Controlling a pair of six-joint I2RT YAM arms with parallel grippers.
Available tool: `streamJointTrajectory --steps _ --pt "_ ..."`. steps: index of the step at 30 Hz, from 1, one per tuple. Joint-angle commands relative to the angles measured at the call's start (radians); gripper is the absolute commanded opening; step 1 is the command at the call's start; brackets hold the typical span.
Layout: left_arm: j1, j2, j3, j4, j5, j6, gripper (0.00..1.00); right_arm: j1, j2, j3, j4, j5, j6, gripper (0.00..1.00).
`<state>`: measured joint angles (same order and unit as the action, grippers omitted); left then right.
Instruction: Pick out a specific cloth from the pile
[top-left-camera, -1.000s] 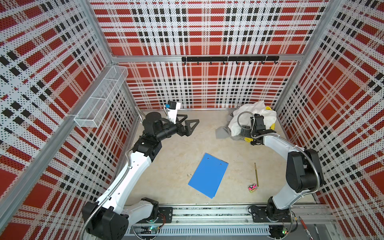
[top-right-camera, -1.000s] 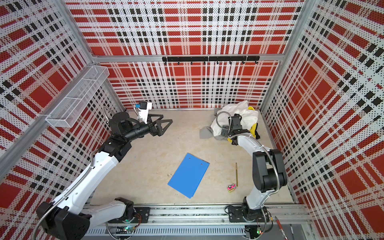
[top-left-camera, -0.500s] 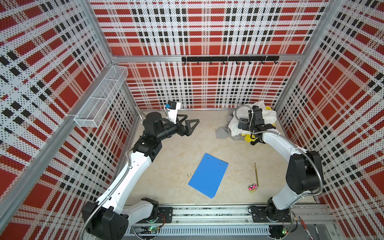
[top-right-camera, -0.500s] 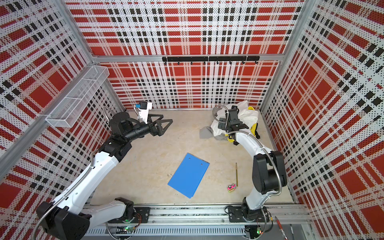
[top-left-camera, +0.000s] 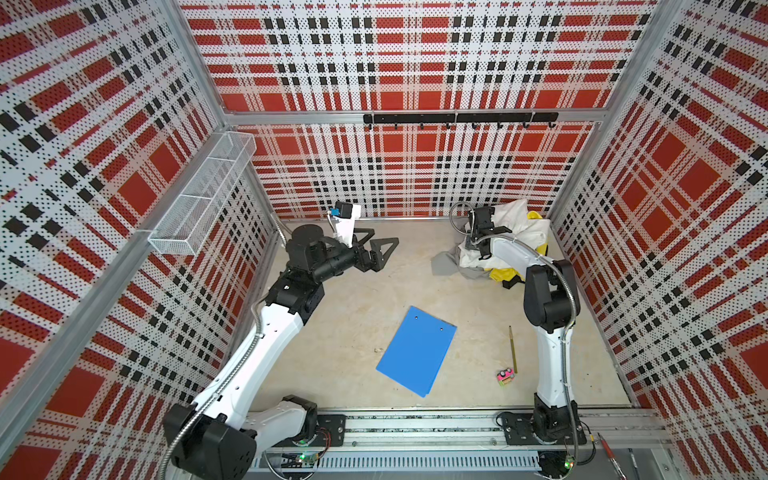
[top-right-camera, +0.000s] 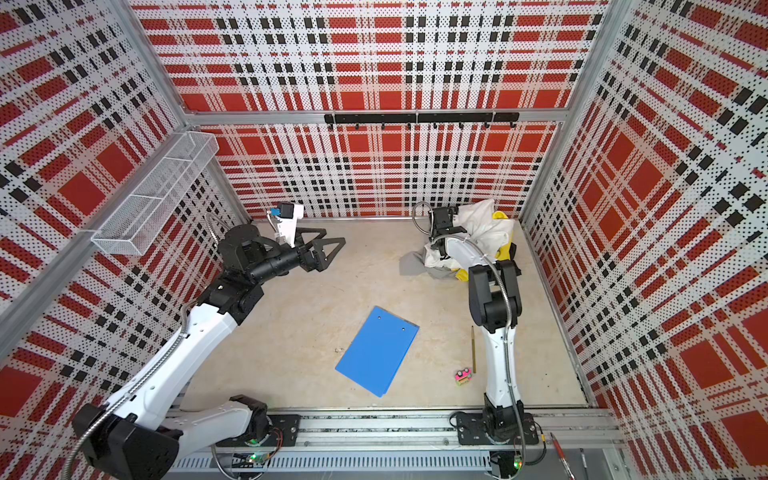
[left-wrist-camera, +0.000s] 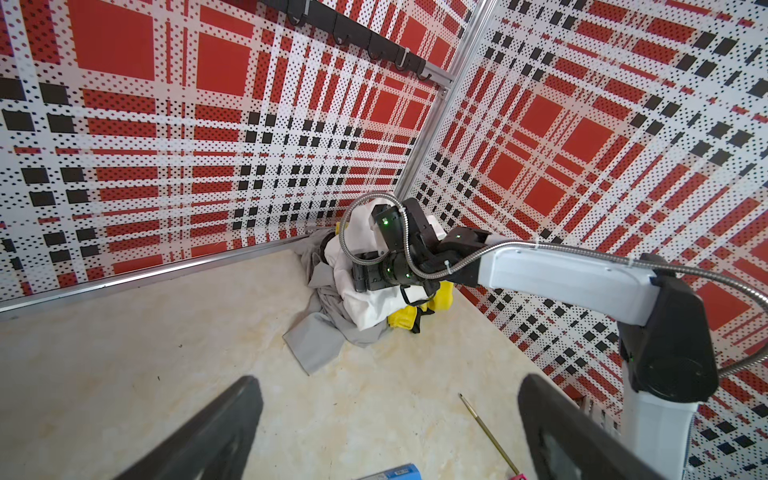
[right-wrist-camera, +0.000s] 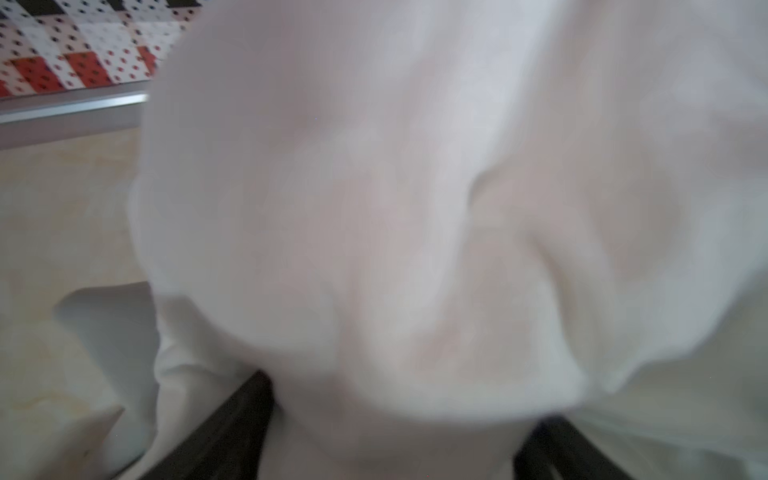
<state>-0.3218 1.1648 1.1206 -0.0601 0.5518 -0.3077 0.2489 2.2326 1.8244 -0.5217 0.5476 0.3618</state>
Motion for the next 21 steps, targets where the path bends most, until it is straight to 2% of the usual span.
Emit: streamJointTrajectory --steps 1,3,4,5,7,10,17,19,21 --pt "-0.005 -0.019 -0.013 0.026 -0.009 -0.002 0.99 -0.005 0.061 -0.025 -0.063 0.009 0.019 0.55" --pt "-0.005 -0.019 -0.013 0.028 -0.007 -0.004 0.99 0.004 0.010 -0.090 -0.001 0.014 0.017 0.29" --pt "-0.006 -0.017 -0.013 0.029 -0.006 -0.006 0.99 0.009 -0.027 -0.125 0.038 0.005 0.011 0.21" --pt "-0.005 -0.017 -0.013 0.028 -0.006 -0.004 0.99 0.013 -0.071 -0.160 0.079 -0.020 0.002 0.14" --pt "-0.005 -0.018 -0.013 0.029 -0.004 -0.006 0.99 0.027 -0.154 -0.211 0.138 -0.075 -0.024 0.07" --pt "-0.006 -0.019 -0.015 0.030 -0.007 -0.007 0.99 0.038 -0.253 -0.228 0.155 -0.193 -0.037 0.03" --pt "-0.008 -0.025 -0.018 0.031 -0.012 -0.004 0.99 0.015 -0.430 -0.222 0.172 -0.421 -0.013 0.04" --pt "-0.008 -0.025 -0.018 0.033 -0.011 -0.005 0.99 -0.010 -0.457 -0.203 0.170 -0.460 -0.004 0.04" --pt "-0.008 -0.026 -0.018 0.032 -0.010 -0.005 0.99 -0.042 -0.474 -0.178 0.158 -0.446 -0.007 0.04"
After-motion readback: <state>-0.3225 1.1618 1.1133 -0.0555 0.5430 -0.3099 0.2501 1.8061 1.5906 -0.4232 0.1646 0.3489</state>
